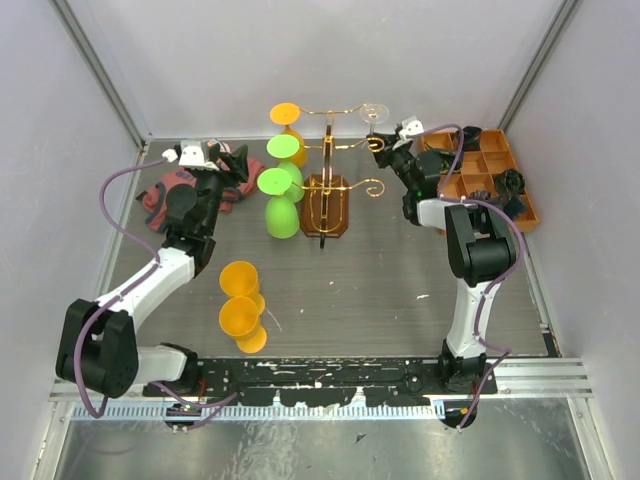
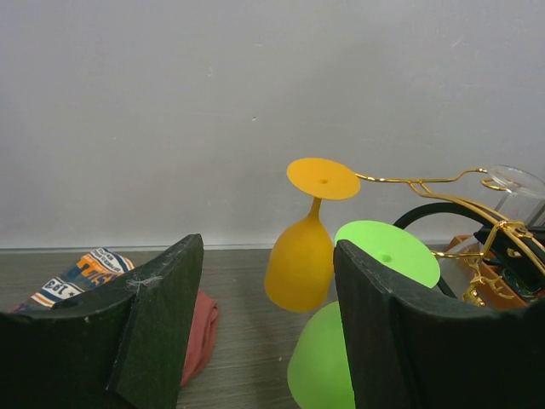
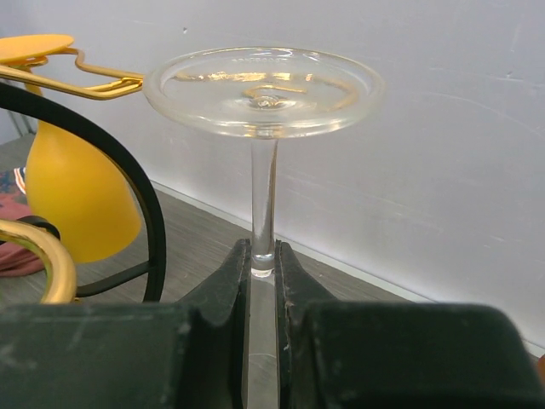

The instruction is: Place the wine glass upside down on the wine glass rack

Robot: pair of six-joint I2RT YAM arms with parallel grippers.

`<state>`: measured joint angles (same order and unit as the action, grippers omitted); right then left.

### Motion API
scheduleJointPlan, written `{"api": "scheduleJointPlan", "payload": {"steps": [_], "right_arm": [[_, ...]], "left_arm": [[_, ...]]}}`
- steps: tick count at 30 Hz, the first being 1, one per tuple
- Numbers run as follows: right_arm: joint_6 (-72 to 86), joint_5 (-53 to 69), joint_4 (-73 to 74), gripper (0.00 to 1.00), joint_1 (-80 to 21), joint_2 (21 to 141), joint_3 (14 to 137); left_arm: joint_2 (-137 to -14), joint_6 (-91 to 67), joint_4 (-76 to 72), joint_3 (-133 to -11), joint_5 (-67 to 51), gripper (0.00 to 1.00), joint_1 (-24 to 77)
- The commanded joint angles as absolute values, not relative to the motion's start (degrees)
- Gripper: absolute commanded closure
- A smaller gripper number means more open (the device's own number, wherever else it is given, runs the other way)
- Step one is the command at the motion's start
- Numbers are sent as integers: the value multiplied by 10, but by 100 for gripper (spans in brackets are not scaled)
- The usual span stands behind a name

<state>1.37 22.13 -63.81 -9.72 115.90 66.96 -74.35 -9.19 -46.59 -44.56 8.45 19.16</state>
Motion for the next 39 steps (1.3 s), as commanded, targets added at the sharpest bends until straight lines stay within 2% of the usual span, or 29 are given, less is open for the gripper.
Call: {"api": "scheduleJointPlan", "payload": {"steps": [1, 9, 22, 27, 39], "right_arm": [[1, 202, -680, 99, -104, 1160, 700], [-5, 245, -686, 99, -111, 1169, 700], [60, 380, -709, 99, -109, 1171, 708], [39, 355, -697, 99, -108, 1155, 691], [67, 305, -717, 99, -99, 1182, 735]], "left_arm": [[-749, -88, -493, -438, 84, 31, 189], [-758, -95, -501, -436, 81, 31, 189], [-756, -90, -498, -437, 76, 32, 189], [-756, -98, -498, -437, 72, 32, 189], [-754, -96, -494, -440, 69, 33, 189]]}}
